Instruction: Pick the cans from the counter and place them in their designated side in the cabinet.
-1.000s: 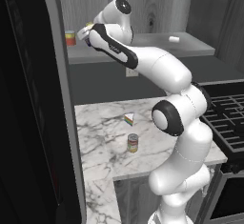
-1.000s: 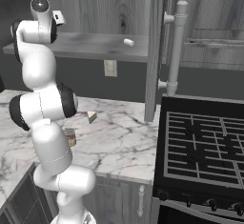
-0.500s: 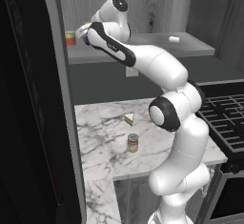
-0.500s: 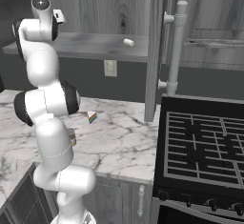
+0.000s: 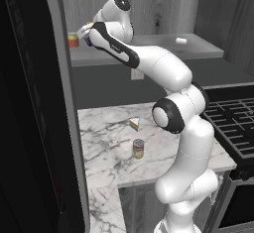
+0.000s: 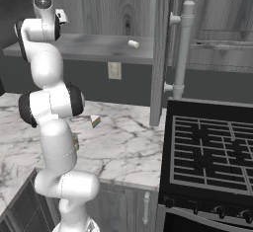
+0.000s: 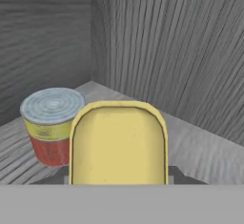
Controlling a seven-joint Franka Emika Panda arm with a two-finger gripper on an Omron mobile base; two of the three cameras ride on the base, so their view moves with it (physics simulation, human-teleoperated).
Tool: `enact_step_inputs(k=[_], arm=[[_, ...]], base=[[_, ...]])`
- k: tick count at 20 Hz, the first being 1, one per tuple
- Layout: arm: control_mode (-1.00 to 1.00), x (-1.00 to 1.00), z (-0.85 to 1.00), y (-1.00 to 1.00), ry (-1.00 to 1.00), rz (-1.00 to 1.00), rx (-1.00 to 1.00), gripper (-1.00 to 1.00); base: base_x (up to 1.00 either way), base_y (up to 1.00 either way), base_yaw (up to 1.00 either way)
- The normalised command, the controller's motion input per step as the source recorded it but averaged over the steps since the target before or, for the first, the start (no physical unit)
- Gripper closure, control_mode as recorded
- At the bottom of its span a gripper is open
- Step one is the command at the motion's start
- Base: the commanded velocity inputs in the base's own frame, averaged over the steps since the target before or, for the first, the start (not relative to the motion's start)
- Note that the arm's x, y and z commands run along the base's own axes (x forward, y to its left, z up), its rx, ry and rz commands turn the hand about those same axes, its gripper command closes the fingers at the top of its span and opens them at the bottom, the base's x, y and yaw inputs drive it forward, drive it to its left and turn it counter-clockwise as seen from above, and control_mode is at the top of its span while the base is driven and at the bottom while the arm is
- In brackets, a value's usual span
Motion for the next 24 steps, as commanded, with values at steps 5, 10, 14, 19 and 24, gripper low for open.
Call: enact_step_inputs(k=[5,10,14,19,24], arm=[[-1.00,0.14,-0.11,0.03,0.00,0.00,0.00,-1.00],[-1.00,0.11,-0.07,0.00,0.00,0.00,0.00,-1.00],[-1.00,0.05,0.00,0.03,-0.02,0.00,0.00,-1.00],[-1.00,0.00,0.12,0.03,-0.08,0.00,0.00,-1.00],[-1.00,-0.01,0.11,0.00,-0.10,0.00,0.00,-1.00]], base=[[0.00,0.00,0.00],[0.00,0.00,0.00],[0.00,0.00,0.00],[0.00,0.00,0.00],[0.00,0.00,0.00]])
